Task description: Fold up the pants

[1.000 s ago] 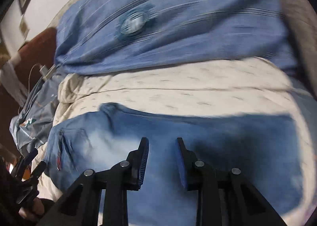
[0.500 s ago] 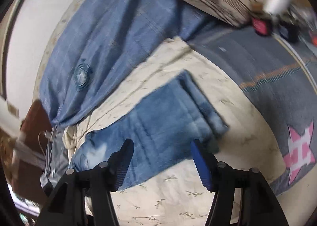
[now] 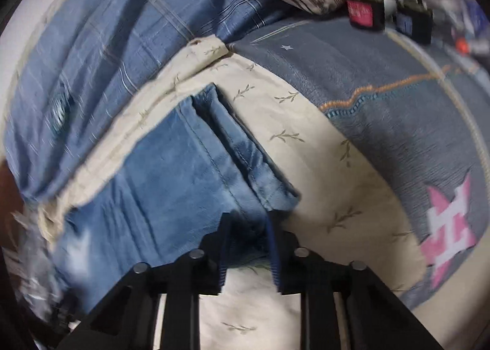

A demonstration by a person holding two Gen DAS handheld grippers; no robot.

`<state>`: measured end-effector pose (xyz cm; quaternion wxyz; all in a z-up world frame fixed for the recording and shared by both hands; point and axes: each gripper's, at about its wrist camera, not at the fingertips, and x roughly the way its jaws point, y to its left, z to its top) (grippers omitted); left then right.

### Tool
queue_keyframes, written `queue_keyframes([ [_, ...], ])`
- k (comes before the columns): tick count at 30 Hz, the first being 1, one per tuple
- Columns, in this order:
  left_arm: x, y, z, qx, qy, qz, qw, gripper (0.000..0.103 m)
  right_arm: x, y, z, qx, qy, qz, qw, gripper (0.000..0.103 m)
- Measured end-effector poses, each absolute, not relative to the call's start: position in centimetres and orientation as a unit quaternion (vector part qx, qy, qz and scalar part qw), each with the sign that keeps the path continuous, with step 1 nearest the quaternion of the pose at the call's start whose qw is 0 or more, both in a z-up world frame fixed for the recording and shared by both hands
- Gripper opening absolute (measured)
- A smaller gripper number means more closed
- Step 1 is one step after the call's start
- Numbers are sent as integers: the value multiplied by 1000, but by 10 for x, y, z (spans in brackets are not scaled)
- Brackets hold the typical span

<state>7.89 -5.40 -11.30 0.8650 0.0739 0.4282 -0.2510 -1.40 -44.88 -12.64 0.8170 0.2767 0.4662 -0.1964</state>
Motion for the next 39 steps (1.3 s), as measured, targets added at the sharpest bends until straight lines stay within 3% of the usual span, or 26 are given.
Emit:
queue_keyframes([
  [3,78,-49,-110,70,424,-254,867,71,-11,-439,-117,237,491,-215,810,22],
  [11,73,-50,-105,65,410,-273,868,71,-1,-373,-77,147,439,-175,869,24],
  [20,76,-62,-122,116,433,-247,859,71,34,-321,-123,120,502,-104,850,25],
  [27,75,-51,-108,70,414,-265,868,71,-1,-372,-89,248,427,-67,867,25],
  [28,74,-49,-104,60,407,-268,871,71,-10,-386,-86,279,410,-60,866,28],
  [29,73,-47,-100,50,398,-270,876,71,-22,-402,-85,320,391,-51,862,41],
  [30,73,-46,-97,45,393,-269,878,71,-35,-416,-85,361,374,-48,853,56],
  [31,73,-46,-97,42,391,-269,879,71,-47,-429,-87,399,355,-47,844,77],
  [39,74,-58,-100,34,399,-275,874,71,-90,-479,-128,524,316,-71,787,77],
])
